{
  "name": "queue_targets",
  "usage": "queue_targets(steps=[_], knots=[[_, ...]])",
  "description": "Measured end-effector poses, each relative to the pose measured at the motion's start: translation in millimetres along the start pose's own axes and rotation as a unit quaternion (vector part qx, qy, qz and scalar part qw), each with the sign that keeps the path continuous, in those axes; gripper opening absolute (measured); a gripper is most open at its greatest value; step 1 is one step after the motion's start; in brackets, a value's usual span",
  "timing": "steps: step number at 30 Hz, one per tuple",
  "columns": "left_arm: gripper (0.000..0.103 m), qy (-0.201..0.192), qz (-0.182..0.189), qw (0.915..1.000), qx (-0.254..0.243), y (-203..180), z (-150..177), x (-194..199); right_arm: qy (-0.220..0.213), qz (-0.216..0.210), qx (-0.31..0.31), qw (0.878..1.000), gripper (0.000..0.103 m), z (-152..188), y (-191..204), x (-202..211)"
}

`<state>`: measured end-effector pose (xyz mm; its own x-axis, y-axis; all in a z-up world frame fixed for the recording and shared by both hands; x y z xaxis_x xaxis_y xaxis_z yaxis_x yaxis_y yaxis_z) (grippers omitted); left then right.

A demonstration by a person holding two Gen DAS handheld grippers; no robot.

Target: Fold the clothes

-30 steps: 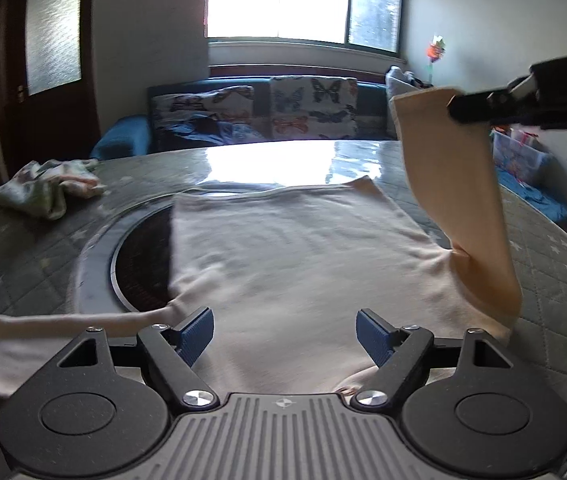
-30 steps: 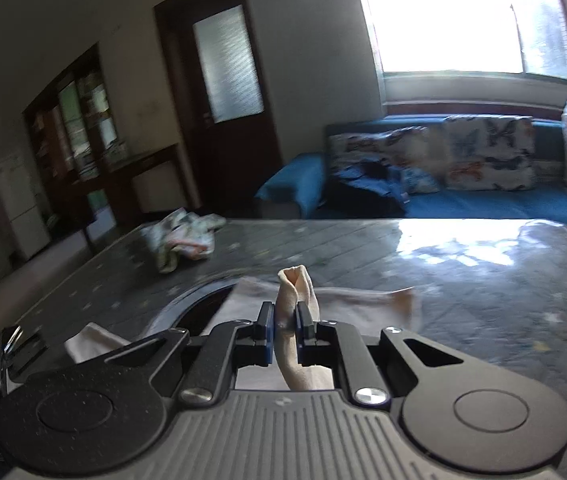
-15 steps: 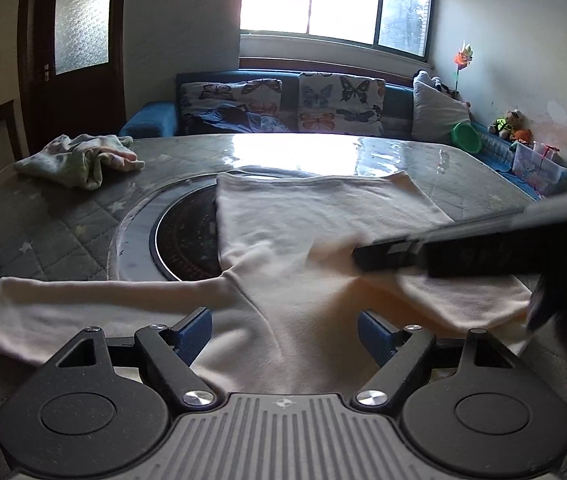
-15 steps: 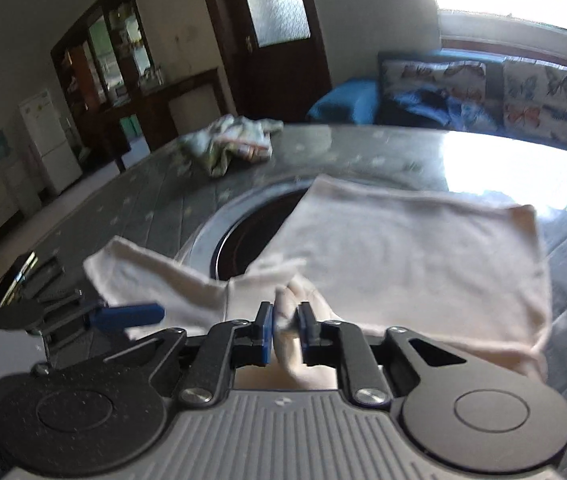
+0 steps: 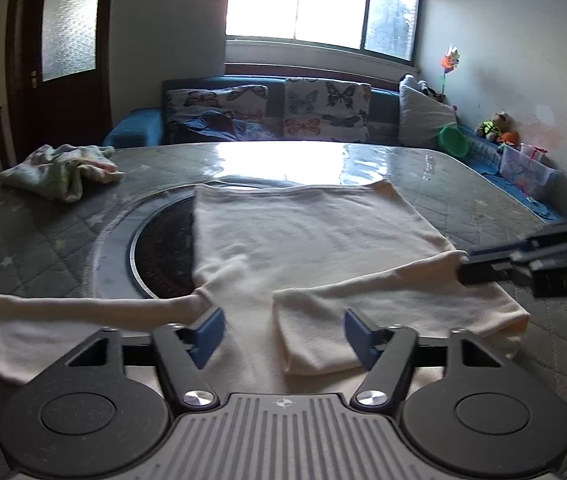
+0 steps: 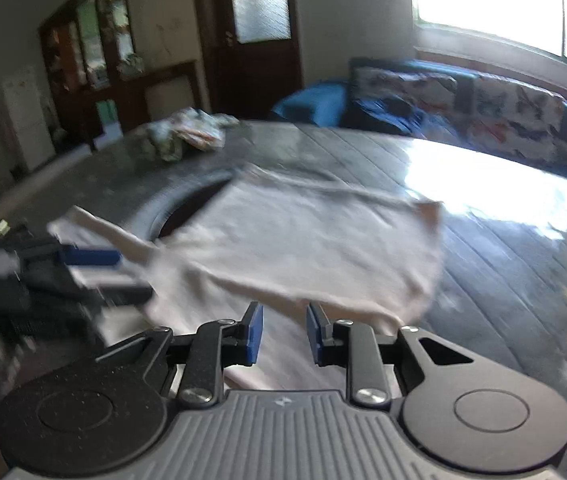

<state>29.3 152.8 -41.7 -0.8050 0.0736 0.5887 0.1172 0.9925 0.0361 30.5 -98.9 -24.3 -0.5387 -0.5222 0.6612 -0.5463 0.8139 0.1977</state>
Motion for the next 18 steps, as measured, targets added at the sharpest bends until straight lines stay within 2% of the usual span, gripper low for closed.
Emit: queue_targets(steps=[2,7,10,14,18], knots=[[0.049,0.004,0.007,1.0,-0.004,-5,-1,-6,0.01,0.01,-0.015,1.0,0.023,11,-15,0],[0.045,0.003,0.013,0.9997,-0.022,-17,-5,-12,0.035,0.027,-0.039,0.998,0.023,37,-39,-9],[0.045,0.006,0.016,0.9996,-0.023,-17,-6,-16,0.022,0.023,-0.036,0.999,0.023,32,-41,-4],[0.045,0.011,0.023,0.9993,-0.027,-22,-7,-23,-0.013,0.019,-0.018,1.0,0.023,9,-38,-2],[0.045,0.021,0.024,0.999,-0.031,-25,-5,-32,-0.01,0.02,-0.016,1.0,0.023,-1,-40,-21]])
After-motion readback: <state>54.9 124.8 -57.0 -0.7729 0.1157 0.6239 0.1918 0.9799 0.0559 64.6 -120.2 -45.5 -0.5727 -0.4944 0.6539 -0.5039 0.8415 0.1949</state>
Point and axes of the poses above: each gripper's, at about its wrist camera, not at the fingertips, and x roughly against the way its jaws point, y to its left, z to its underside, the point moved 6 cm from there along -x, roughly the way its jaws point, and after that the axes turned 8 degrees about -x, right-handed, at the moved point
